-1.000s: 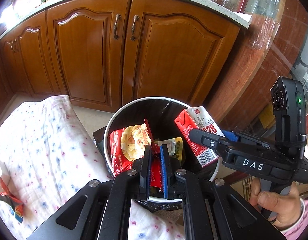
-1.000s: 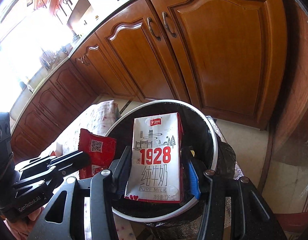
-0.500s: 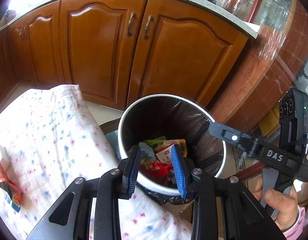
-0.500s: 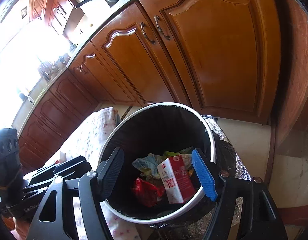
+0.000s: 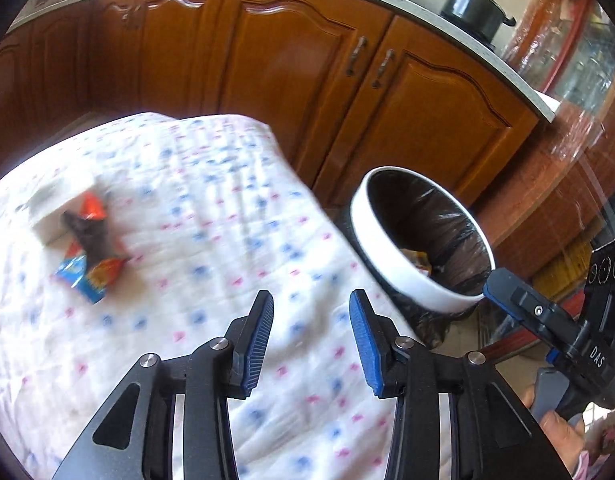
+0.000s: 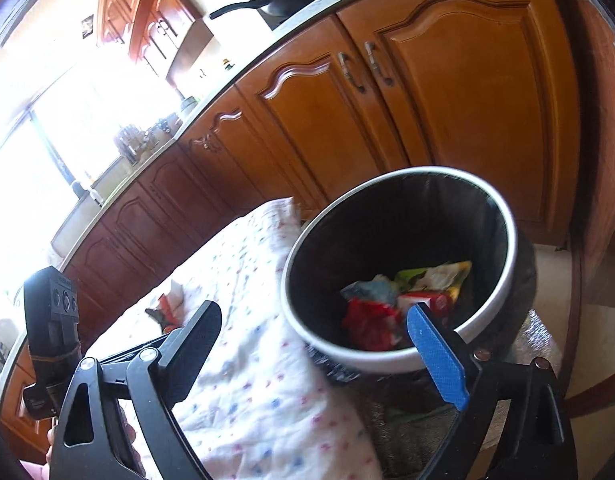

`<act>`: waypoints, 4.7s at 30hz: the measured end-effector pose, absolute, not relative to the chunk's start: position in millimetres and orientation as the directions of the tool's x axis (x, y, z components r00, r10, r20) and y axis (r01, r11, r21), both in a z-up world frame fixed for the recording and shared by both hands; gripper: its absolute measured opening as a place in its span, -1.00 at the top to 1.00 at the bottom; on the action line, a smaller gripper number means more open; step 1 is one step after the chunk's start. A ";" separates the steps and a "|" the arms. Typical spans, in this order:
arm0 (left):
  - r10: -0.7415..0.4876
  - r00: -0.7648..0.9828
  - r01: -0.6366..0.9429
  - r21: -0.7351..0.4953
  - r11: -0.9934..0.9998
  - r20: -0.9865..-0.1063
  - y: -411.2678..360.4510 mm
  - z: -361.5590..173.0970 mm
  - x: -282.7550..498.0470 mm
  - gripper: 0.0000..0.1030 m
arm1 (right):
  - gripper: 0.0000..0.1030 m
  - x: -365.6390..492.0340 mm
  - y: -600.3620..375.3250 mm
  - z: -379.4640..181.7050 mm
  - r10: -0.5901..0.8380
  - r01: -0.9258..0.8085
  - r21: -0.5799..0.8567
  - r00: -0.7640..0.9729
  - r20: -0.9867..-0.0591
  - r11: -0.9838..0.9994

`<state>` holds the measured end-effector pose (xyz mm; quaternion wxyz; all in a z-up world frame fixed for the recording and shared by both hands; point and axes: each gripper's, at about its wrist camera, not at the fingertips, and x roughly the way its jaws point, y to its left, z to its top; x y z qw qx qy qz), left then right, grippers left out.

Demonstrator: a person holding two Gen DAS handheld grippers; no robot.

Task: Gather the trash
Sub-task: 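Move both tools back from the bin to the sponge and snack bags, then grasp the white sponge with the left tool while the right tool grasps the cartoon snack bag, then carry sponge and snack bag over the bin while both tools open to drop them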

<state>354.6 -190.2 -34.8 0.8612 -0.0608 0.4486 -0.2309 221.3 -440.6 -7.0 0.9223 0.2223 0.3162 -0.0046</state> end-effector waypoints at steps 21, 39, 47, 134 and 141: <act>-0.317 0.608 0.139 -0.296 0.945 -0.728 -18.0 -21.4 304.7 0.12 | -0.85 239.8 -300.3 -29.8 0.289 -0.039 0.381 0.725 -0.625 0.924; -0.254 0.591 0.163 -0.195 0.967 -0.766 -1.8 -28.1 358.1 0.01 | -0.47 294.1 -259.1 -39.8 0.347 -0.085 0.403 0.683 -0.643 0.911; -0.229 0.597 0.246 -0.096 0.964 -0.769 -10.5 -28.8 402.9 -0.14 | -0.10 326.2 -248.8 -52.2 0.386 -0.102 0.426 0.648 -0.657 0.899; -0.352 0.539 0.452 -0.089 0.888 -0.765 -242.5 4.9 295.6 -0.09 | 0.99 172.2 -447.0 9.5 0.094 0.151 0.371 0.819 -0.566 0.916; -0.356 0.535 0.470 -0.080 0.879 -0.766 -259.7 4.6 307.9 -0.09 | 0.99 176.9 -461.4 11.3 0.072 0.171 0.360 0.818 -0.570 0.917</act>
